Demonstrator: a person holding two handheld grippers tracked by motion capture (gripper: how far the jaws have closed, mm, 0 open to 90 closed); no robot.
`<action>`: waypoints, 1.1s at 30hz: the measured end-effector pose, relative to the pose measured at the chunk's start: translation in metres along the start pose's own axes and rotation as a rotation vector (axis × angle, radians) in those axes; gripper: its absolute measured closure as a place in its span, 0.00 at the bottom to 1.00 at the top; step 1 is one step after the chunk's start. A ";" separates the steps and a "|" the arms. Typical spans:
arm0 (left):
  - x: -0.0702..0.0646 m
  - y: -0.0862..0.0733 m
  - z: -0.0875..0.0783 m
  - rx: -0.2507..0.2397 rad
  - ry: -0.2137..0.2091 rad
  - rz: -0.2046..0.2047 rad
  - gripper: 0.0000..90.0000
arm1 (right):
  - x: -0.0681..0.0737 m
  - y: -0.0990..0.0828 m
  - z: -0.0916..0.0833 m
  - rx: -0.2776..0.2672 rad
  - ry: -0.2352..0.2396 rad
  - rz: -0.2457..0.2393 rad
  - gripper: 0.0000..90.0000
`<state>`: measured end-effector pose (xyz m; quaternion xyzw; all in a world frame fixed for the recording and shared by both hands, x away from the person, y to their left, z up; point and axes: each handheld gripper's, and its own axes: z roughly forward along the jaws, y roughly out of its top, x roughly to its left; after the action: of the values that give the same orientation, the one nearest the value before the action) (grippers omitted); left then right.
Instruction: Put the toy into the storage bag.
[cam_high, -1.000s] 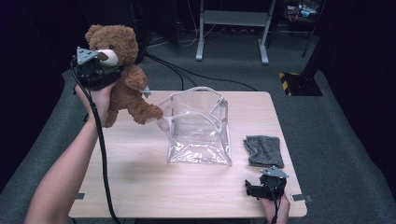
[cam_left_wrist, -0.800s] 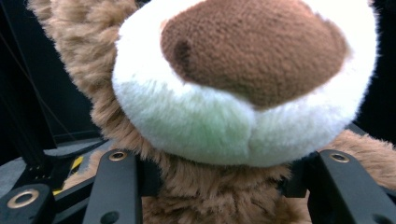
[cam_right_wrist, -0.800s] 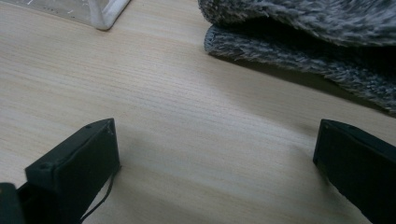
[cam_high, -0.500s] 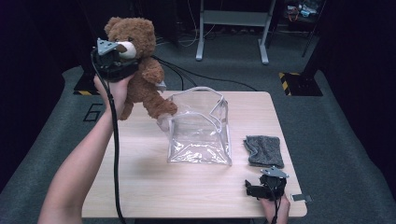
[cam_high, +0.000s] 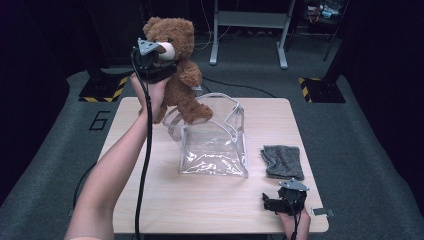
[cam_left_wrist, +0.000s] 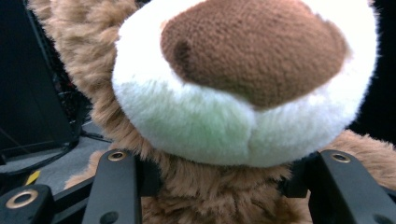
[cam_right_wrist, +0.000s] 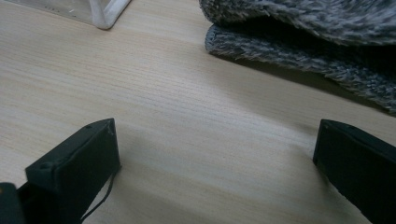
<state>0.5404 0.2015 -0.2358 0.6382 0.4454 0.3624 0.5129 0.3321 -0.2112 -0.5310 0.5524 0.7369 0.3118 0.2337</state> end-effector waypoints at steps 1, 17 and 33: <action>-0.002 0.000 0.002 -0.001 -0.003 0.003 0.52 | 0.000 0.000 0.000 0.000 0.000 0.000 0.00; -0.041 0.008 0.024 -0.008 -0.034 0.017 0.51 | 0.000 0.000 0.000 0.000 0.002 -0.001 0.00; -0.060 -0.003 0.038 -0.035 -0.077 -0.042 0.51 | 0.000 0.000 -0.001 0.002 0.004 -0.004 0.00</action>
<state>0.5544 0.1331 -0.2467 0.6331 0.4322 0.3347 0.5480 0.3313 -0.2110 -0.5309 0.5506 0.7386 0.3120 0.2322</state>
